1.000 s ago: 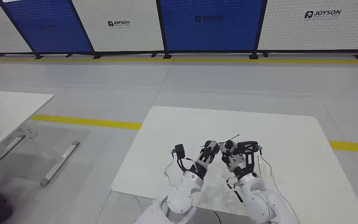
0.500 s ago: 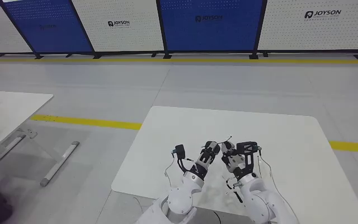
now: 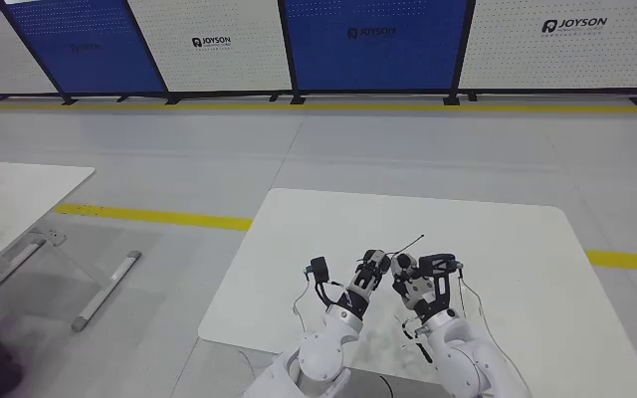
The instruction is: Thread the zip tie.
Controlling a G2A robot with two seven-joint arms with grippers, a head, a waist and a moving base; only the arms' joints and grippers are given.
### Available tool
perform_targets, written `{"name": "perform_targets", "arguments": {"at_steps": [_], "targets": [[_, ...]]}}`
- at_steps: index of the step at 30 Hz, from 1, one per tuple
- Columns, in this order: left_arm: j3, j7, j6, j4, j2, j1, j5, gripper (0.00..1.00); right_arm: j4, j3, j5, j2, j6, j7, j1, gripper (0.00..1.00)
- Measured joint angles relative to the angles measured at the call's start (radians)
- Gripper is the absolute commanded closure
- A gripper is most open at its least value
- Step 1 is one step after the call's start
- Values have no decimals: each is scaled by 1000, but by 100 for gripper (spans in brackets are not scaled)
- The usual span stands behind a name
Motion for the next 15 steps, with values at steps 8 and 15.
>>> {"name": "perform_targets", "arguments": {"at_steps": [8,15], "targets": [[5,-1,-3,7,-2,0,5,100,-3,0,-3,1,2,-11,-3,85],[10,-3,0,11,-4,1,11,100,-5,-1,-3,1,-1,-16,-3,81]]}}
